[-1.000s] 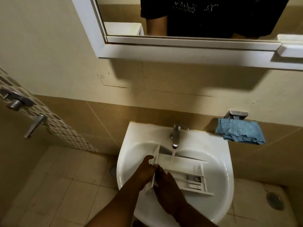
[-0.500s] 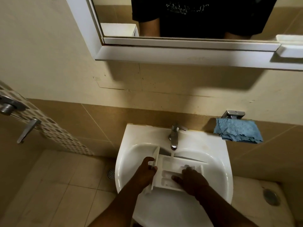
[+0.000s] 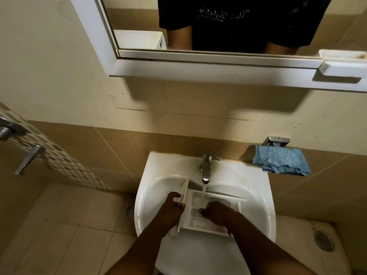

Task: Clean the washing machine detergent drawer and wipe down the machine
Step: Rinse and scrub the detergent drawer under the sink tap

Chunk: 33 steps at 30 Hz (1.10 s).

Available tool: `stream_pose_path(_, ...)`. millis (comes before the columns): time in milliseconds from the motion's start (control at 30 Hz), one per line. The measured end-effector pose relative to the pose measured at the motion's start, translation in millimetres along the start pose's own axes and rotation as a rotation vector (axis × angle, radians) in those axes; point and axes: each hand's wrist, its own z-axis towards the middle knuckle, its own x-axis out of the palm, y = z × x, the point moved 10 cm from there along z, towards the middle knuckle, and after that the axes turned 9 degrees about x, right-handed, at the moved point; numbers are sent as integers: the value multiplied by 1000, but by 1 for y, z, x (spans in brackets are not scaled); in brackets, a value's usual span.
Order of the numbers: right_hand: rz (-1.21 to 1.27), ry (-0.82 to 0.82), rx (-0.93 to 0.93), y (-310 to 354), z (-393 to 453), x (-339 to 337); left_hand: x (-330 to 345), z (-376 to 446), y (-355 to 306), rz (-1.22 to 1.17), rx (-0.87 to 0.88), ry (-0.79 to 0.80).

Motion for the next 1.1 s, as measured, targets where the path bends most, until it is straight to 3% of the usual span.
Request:
stream_pose_path(100,129,57,-121,39,-8,-4,-1,-3,-3,14,5,-11)
stream_pose_path(200,-72,38,-156,31,-6,5,-1,-3,-1,23,-3,-16)
stream_pose_path(300,-232,-105,22,-15,4,-6,-1,-1,0,12,9,-10)
stream_pose_path(367,-299,-112,129,-28,5,-6,-1,0,0,15,4,-3)
stream_pose_path(433,-265,-70,116,-11,4,1,-1,0,0,5,-4,-7)
stream_pose_path(533,-87,-28,-66,37,-4,12,-3,-1,1,8,-1,-28)
stream_pose_path(633,19,-30,-170,38,-13,11,-5,-1,2,-1,2,-38)
stream_pose_path(800,-235,-234,-46,-23,0,-11,-5,0,3,-25,8,-33)
stream_pose_path(867,-300,-231,-15,-17,3,-9,-4,0,4,-30,3,-33)
stream_pose_path(1000,-27,-71,-216,44,-7,13,-5,-1,2,-17,7,-59)
stream_pose_path(1100,-11,-111,-185,29,-3,10,-5,-1,3,-26,2,-52)
